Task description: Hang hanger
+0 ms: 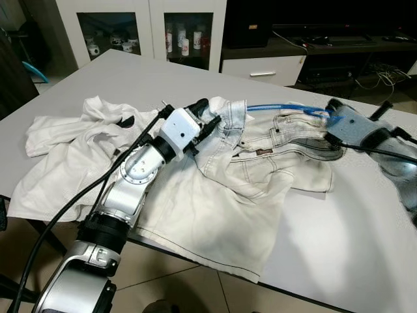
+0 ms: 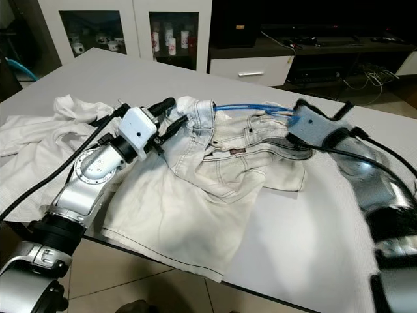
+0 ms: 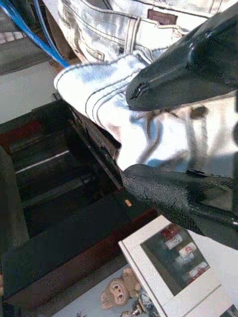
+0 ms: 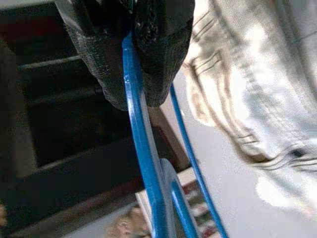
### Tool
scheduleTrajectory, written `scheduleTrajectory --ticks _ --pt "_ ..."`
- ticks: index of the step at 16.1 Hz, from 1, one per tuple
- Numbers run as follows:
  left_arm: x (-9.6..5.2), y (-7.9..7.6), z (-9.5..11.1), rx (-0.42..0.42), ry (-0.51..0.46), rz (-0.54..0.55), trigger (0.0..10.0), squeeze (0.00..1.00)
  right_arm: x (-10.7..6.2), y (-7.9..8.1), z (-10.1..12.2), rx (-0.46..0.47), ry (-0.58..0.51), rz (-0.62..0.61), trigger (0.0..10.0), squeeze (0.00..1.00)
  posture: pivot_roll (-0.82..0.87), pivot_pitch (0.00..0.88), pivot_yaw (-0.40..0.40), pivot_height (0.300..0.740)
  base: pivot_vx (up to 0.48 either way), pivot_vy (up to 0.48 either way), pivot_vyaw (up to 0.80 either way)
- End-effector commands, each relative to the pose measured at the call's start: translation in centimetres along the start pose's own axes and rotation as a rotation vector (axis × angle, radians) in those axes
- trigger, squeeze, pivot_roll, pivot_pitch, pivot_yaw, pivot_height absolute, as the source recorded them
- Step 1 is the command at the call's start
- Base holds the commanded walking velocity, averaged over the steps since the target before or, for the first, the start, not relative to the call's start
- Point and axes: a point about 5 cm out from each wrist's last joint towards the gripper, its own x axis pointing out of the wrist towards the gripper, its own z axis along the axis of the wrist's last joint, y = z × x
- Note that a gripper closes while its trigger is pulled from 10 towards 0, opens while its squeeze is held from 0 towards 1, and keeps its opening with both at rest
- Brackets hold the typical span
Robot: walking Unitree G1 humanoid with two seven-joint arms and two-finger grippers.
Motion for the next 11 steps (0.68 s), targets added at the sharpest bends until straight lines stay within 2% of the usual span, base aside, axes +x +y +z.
scheduleTrajectory --ticks 1,3,8,10,11 --pt "-0.1 -0.6 -0.5 -0.002 0.027 -0.029 10.0 0.00 -0.8 -2.0 -0.1 0.012 -0.013 -0.049 10.0 0.00 0.05 0.000 -0.030 0.723 0.000 0.000 0.00" --pt "-0.1 -0.6 -0.5 -0.002 0.031 -0.032 10.0 0.00 -1.4 -3.0 -0.6 -0.022 0.008 -0.045 10.0 0.00 0.04 0.000 -0.030 0.723 0.000 0.000 0.00" --pt "0.2 -0.9 -0.4 0.010 0.026 -0.040 10.0 0.00 -1.7 -3.4 -0.2 -0.047 -0.017 -0.018 10.0 0.00 0.04 0.000 -0.028 0.723 0.000 0.000 0.00" --pt "0.2 -1.2 -0.4 0.016 0.027 -0.053 10.0 0.00 -1.7 -3.1 0.4 -0.094 -0.047 0.042 10.0 0.00 0.04 0.000 -0.025 0.723 0.000 0.000 0.00" --pt "0.1 -1.3 -0.5 0.023 0.031 -0.061 10.0 0.00 -1.8 -2.8 0.7 -0.164 -0.067 0.100 10.0 0.00 0.04 0.000 -0.025 0.723 0.000 0.000 0.00"
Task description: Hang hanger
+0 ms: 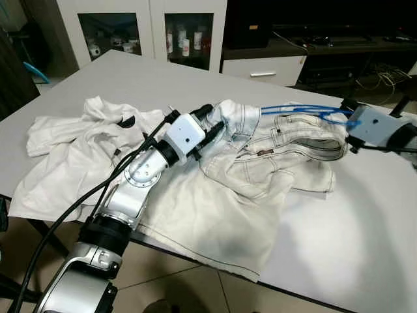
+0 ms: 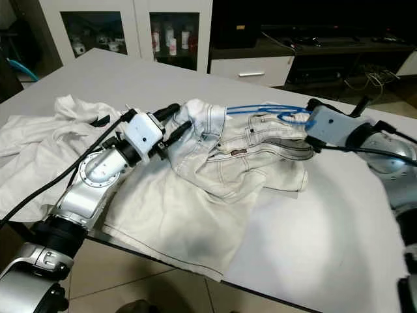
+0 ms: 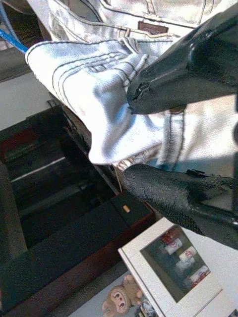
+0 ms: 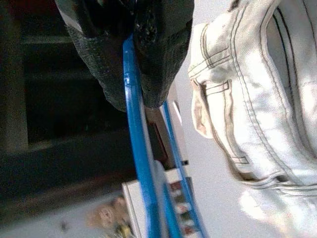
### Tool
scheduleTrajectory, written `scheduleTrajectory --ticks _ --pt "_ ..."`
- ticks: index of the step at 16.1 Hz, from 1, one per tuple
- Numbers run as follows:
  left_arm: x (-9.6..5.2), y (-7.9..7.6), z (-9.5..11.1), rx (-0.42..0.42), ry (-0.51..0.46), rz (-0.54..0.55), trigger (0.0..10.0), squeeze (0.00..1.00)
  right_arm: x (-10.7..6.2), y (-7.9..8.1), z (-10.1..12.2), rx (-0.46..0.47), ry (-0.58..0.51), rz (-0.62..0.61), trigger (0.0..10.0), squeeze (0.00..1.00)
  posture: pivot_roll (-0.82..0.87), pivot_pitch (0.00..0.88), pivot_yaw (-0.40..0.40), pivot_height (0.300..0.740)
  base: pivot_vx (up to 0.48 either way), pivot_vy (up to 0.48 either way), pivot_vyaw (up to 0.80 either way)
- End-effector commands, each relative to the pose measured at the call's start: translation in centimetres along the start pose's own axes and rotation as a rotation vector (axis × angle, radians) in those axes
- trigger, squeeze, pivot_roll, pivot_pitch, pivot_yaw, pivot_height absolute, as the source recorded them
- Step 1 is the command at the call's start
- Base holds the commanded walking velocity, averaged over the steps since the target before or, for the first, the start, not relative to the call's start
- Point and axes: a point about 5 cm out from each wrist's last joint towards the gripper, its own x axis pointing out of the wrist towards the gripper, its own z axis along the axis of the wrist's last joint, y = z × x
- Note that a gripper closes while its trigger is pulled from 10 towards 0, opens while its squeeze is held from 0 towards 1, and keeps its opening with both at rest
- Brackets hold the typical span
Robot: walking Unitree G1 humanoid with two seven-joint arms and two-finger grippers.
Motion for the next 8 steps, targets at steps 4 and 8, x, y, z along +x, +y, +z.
scheduleTrajectory --ticks 4,8 --pt "-0.3 -1.1 0.0 0.051 -0.016 -0.082 10.0 0.00 -0.4 -1.0 1.0 -0.170 -0.042 0.045 10.0 0.00 0.04 0.000 -0.028 0.723 0.000 0.000 0.00" --pt "-0.4 -1.8 -0.1 0.147 -0.011 -0.180 10.0 0.00 -0.2 -1.7 1.6 -0.190 -0.075 0.001 10.0 0.00 0.04 0.000 -0.029 0.723 0.000 0.000 0.00"
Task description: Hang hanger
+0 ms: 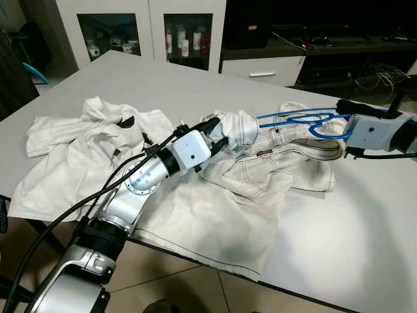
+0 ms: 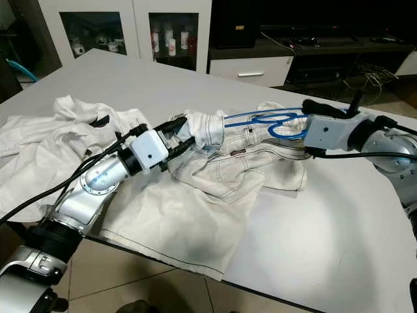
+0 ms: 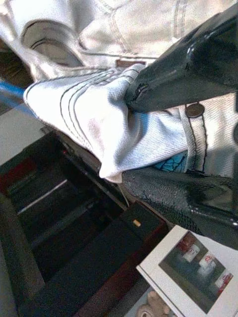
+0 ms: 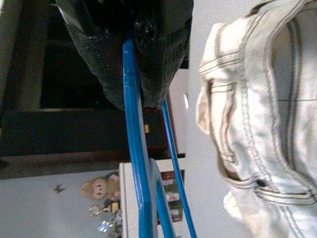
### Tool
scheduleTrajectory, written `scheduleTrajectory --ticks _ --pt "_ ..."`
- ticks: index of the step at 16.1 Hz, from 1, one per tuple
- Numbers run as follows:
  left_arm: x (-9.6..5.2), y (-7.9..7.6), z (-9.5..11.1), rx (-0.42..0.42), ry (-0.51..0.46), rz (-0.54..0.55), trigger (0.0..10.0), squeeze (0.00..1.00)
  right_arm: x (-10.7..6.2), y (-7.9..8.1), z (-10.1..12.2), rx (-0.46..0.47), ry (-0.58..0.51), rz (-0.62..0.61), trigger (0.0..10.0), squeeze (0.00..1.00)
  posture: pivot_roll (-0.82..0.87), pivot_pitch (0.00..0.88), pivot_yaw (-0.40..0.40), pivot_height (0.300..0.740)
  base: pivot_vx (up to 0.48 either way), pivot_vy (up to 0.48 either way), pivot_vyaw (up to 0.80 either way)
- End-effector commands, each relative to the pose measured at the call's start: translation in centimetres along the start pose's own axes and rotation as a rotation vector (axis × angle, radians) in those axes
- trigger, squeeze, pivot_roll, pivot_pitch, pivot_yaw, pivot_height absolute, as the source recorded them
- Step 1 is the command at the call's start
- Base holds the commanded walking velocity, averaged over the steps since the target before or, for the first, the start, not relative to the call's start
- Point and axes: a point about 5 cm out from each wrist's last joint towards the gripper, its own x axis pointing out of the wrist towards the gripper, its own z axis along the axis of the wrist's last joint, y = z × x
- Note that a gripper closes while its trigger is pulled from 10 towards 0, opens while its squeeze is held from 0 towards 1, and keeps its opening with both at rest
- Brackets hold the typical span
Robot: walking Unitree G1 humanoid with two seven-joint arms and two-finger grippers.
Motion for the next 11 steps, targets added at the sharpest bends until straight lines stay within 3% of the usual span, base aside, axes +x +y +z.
scheduleTrajectory --ticks 1,3,9,10,11 --pt "0.3 -0.6 -0.1 0.037 0.017 -0.067 10.0 0.00 0.0 -1.5 0.6 -0.021 -0.032 -0.061 10.0 0.00 0.04 0.000 -0.028 0.723 0.000 0.000 0.00" --pt "0.1 -1.6 -0.9 0.056 0.070 -0.149 10.0 0.00 -0.2 -2.3 0.5 -0.014 -0.033 -0.093 10.0 0.00 0.04 0.000 -0.026 0.723 0.000 0.000 0.00" --pt "0.1 -1.7 -0.9 0.089 0.070 -0.164 10.0 0.00 0.0 -2.5 0.5 -0.019 -0.036 -0.117 10.0 0.00 0.04 0.000 -0.029 0.723 0.000 0.000 0.00" --pt "0.1 -1.6 -0.9 0.086 0.070 -0.170 0.0 0.00 0.0 -2.6 0.4 -0.009 -0.031 -0.135 10.0 0.00 0.05 0.000 -0.031 0.723 0.000 0.000 0.00" --pt "-0.1 -1.7 -1.0 0.083 0.074 -0.184 0.0 0.00 0.0 -2.9 0.2 0.017 -0.022 -0.164 10.0 0.00 0.05 0.000 -0.032 0.723 0.000 0.000 0.00"
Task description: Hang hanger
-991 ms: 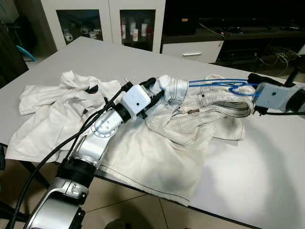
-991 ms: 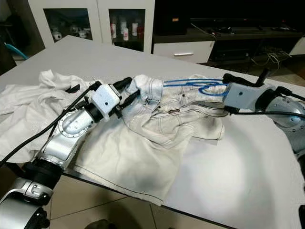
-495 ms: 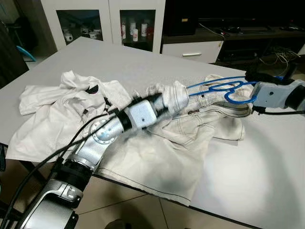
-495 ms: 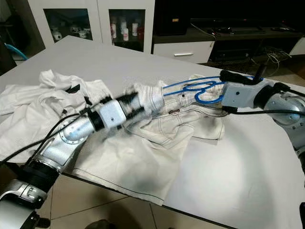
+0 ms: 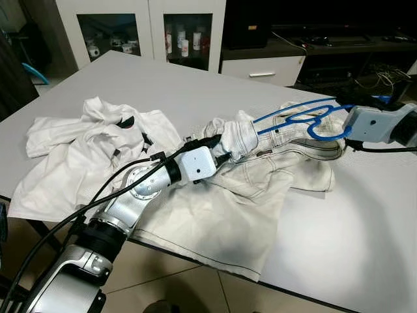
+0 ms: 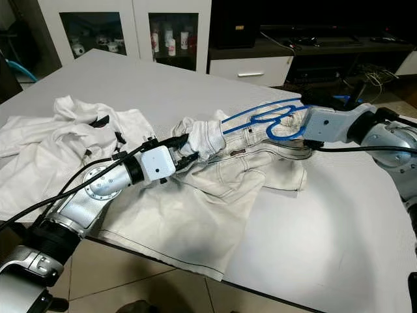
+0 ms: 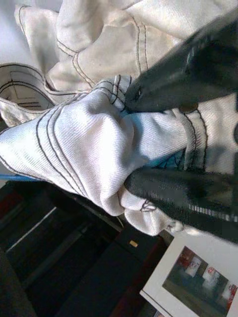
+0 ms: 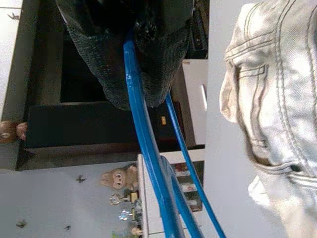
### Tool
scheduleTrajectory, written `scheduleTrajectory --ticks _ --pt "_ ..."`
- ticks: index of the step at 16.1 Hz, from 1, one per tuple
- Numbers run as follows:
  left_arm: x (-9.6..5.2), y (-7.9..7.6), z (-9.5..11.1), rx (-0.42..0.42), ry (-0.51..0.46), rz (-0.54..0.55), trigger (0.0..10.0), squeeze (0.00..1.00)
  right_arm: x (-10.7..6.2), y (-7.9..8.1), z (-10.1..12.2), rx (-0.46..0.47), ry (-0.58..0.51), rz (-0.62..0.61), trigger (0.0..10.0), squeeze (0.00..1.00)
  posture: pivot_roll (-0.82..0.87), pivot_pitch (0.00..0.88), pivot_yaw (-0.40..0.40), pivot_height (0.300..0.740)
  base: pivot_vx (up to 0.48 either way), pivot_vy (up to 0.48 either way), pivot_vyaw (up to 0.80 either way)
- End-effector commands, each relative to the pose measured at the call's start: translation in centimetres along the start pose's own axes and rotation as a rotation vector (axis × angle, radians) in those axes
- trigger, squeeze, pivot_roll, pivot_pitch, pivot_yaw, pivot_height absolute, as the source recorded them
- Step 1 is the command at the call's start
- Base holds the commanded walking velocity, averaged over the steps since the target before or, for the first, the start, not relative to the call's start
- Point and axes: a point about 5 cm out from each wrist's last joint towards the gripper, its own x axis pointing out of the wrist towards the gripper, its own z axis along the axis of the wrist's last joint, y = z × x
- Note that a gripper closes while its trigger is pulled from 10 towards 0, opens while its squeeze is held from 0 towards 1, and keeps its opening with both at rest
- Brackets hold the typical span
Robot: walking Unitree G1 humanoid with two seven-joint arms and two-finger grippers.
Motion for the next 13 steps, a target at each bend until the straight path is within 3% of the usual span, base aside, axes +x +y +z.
scheduleTrajectory --ticks 1,4,7,9,13 --pt "0.1 -0.4 -0.1 0.011 0.009 -0.045 0.0 0.00 -0.4 -1.9 -0.4 0.032 0.013 -0.102 10.0 0.00 0.05 0.000 -0.033 0.723 0.000 0.000 0.00" --pt "-0.1 -0.6 -0.4 0.015 0.027 -0.055 0.0 0.00 -1.0 -2.5 -1.9 0.087 0.084 -0.173 10.0 0.00 0.05 0.000 -0.034 0.723 0.000 0.000 0.00" --pt "0.0 0.7 -0.6 0.000 0.042 0.051 0.0 0.00 -1.1 -2.1 -2.8 0.171 0.136 -0.229 10.0 0.00 0.05 0.000 -0.036 0.723 0.000 0.000 0.00" --pt "-0.1 0.7 -0.8 -0.005 0.057 0.051 0.0 0.00 -1.3 -1.7 -3.5 0.222 0.166 -0.248 10.0 0.00 0.05 0.000 -0.036 0.723 0.000 0.000 0.00" --pt "-0.1 0.3 -1.0 -0.012 0.067 0.041 0.0 0.00 -1.9 -1.7 -3.9 0.306 0.150 -0.217 10.0 0.00 0.05 0.000 -0.036 0.723 0.000 0.000 0.00"
